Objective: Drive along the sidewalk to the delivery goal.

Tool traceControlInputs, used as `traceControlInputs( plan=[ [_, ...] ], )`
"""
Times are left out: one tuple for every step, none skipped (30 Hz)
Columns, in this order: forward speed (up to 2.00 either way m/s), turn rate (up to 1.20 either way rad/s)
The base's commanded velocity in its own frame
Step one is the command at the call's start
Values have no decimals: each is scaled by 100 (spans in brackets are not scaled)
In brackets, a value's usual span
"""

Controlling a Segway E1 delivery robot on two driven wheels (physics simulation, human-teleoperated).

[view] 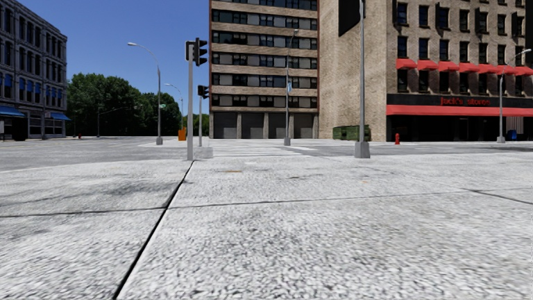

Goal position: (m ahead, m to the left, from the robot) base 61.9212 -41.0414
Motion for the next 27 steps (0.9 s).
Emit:
traceControlInputs(
  plan=[
    [200, 0],
    [200, 0],
    [200, 0],
    [200, 0],
    [200, 0],
    [200, 0],
    [200, 0],
    [200, 0],
    [200, 0],
    [200, 0],
    [200, 0],
    [200, 0],
    [200, 0],
    [200, 0],
    [200, 0],
    [200, 0],
    [200, 0],
    [200, 0],
    [200, 0],
    [200, 0],
    [200, 0],
    [200, 0],
    [200, 0],
    [200, 0],
    [200, 0],
    [200, 0],
    [200, 0]
  ],
)
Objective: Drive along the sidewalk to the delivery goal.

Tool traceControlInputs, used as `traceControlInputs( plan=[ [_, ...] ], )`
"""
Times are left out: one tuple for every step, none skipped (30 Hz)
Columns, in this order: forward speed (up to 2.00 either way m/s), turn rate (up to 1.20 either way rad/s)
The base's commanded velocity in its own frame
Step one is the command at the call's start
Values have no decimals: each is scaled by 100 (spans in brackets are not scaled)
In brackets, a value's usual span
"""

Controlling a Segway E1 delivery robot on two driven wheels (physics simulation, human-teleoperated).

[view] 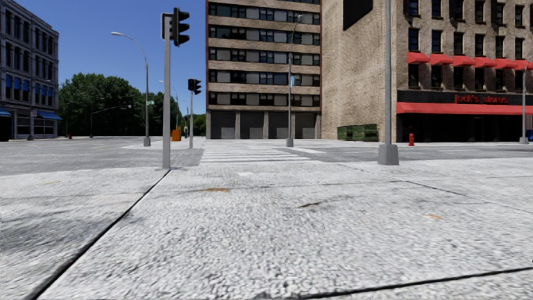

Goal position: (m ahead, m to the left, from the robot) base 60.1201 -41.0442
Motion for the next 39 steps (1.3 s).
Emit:
traceControlInputs(
  plan=[
    [200, 0],
    [200, 0],
    [200, 0],
    [200, 0],
    [200, 0],
    [200, 0],
    [200, 0],
    [200, 0],
    [200, 0],
    [200, 0],
    [200, 0],
    [200, 0],
    [200, 0],
    [200, 0],
    [200, 0],
    [200, 0],
    [200, 0],
    [200, 0],
    [200, 0],
    [200, 0],
    [200, 0],
    [200, 0],
    [200, 0],
    [200, 0],
    [200, 0],
    [200, 0],
    [200, 0],
    [200, 6],
    [200, 11],
    [200, 15],
    [200, 15],
    [200, 16],
    [200, 17],
    [200, 17],
    [200, 17],
    [200, 17],
    [200, 18],
    [200, 18],
    [200, 20]
  ],
)
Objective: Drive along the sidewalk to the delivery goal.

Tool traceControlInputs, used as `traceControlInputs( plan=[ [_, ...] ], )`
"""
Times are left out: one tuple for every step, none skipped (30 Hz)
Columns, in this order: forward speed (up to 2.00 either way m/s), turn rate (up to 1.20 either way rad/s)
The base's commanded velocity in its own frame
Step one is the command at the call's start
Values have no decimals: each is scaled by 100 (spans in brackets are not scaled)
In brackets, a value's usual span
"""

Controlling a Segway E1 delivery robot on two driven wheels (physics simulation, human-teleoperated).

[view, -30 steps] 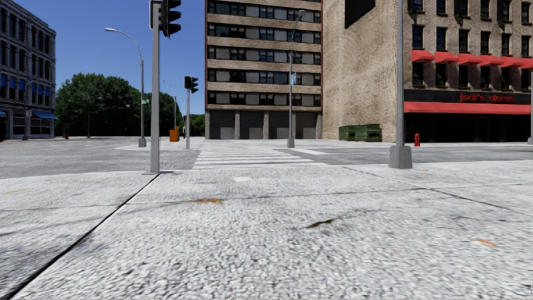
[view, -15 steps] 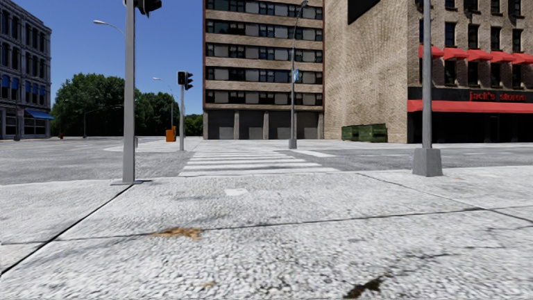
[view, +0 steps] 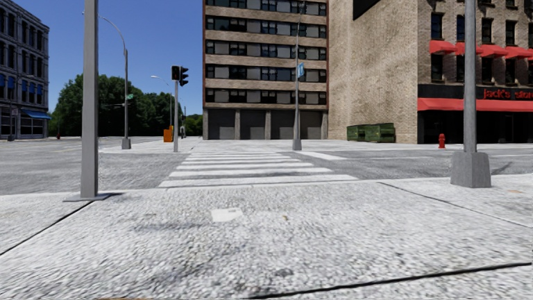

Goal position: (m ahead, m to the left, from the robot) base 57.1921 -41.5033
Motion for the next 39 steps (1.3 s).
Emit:
traceControlInputs(
  plan=[
    [200, 24],
    [200, 24],
    [200, 25],
    [200, 25],
    [200, 25],
    [200, 25],
    [200, 25],
    [200, 25],
    [200, 25],
    [200, 25],
    [200, 25],
    [200, 26],
    [200, 27],
    [200, 28],
    [200, 28],
    [200, 28],
    [200, 28],
    [200, 28],
    [200, 28],
    [200, 28],
    [200, 30],
    [200, 33],
    [200, 36],
    [200, 36],
    [200, 36],
    [200, 36],
    [200, 36],
    [200, 36],
    [200, 36],
    [200, 36],
    [200, 36],
    [200, 36],
    [200, 36],
    [200, 36],
    [200, 25],
    [200, 0],
    [200, 0],
    [200, 0],
    [200, 0]
  ],
)
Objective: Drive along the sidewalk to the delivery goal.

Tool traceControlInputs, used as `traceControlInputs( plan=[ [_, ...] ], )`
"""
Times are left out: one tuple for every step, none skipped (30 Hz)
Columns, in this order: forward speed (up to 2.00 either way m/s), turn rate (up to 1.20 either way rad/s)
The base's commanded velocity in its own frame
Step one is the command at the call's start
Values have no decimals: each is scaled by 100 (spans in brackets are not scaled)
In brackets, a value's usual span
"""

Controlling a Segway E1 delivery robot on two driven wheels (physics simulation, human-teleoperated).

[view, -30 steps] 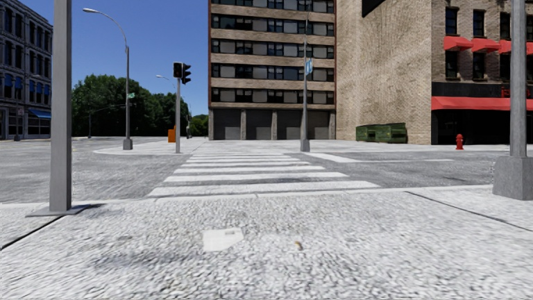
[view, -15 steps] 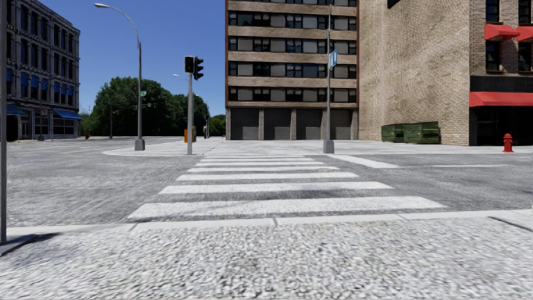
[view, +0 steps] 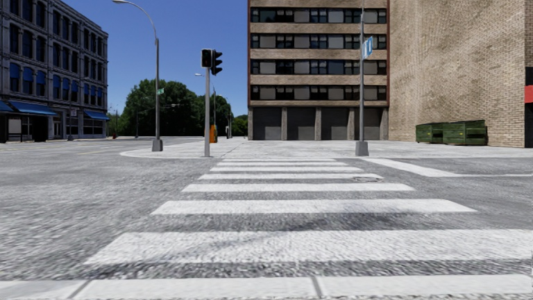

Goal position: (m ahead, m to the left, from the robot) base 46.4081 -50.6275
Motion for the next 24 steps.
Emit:
traceControlInputs(
  plan=[
    [200, 0],
    [200, 0],
    [200, 0],
    [200, 0],
    [200, 0],
    [200, 0],
    [200, 0],
    [200, 0],
    [138, 0],
    [138, 0],
    [138, 0],
    [138, 0],
    [138, 0],
    [138, 0],
    [138, 0],
    [138, 0],
    [138, 0],
    [138, 0],
    [138, 0],
    [138, 0],
    [138, 0],
    [138, 0],
    [138, 0],
    [138, 0]
  ],
)
